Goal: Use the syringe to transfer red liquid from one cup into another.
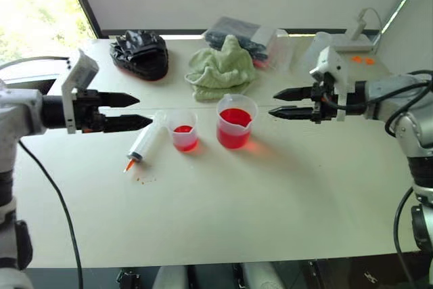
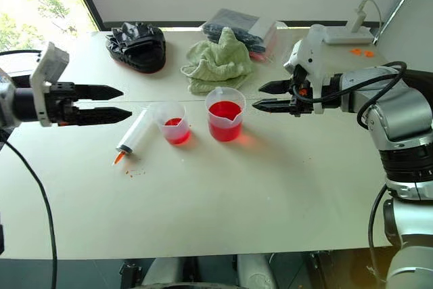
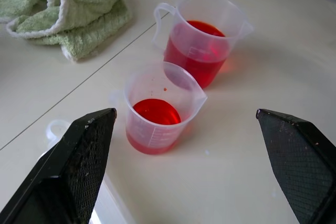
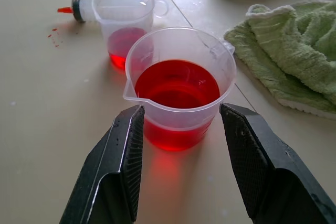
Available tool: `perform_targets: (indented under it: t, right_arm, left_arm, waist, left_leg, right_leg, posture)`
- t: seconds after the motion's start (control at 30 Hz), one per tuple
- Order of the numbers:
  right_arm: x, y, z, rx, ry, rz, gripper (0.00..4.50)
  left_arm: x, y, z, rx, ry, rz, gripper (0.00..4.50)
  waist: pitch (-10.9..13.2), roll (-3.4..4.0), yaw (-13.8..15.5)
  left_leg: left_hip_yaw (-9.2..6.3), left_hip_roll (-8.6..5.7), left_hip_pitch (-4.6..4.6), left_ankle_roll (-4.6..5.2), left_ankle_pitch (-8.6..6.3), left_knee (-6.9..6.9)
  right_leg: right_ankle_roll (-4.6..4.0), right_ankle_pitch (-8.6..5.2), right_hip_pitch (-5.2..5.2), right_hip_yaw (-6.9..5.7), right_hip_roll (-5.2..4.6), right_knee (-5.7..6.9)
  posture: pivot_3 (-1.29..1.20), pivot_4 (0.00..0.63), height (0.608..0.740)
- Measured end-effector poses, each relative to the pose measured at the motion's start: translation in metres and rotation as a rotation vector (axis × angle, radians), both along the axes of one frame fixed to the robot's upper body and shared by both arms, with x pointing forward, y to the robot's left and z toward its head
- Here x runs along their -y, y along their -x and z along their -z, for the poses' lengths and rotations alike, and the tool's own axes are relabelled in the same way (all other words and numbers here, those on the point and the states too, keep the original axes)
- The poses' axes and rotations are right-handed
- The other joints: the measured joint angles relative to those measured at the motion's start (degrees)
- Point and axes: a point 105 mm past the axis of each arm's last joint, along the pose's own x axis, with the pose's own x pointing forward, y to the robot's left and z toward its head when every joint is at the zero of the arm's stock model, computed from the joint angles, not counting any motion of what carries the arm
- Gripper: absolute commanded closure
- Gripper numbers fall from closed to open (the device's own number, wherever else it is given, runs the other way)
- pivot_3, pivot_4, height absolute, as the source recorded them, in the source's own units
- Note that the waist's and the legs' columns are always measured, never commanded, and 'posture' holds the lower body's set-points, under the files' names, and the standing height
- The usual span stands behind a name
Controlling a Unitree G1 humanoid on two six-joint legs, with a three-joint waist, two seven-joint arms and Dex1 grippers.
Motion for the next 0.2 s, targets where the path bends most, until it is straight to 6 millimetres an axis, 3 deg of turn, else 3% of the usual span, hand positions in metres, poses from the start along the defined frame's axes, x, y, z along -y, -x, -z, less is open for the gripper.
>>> perform_targets:
  t: [0.2]
  right_arm:
    - [0.0026,0.0080,0.0029,-0.017,0.058,-0.068,2.12]
  left_arm:
    - [-0.0109,0.0133,0.0005,0.032,0.025,-0.049,0.04]
  waist:
    - [0.00,0.00,1.10]
  left_leg:
    - [0.00,0.01,0.00,0.07,-0.04,0.02]
  right_leg:
    - [0.00,0.00,0.12,0.00,0.00,-0.31]
  posture:
    - [0.00,0.150,0.740]
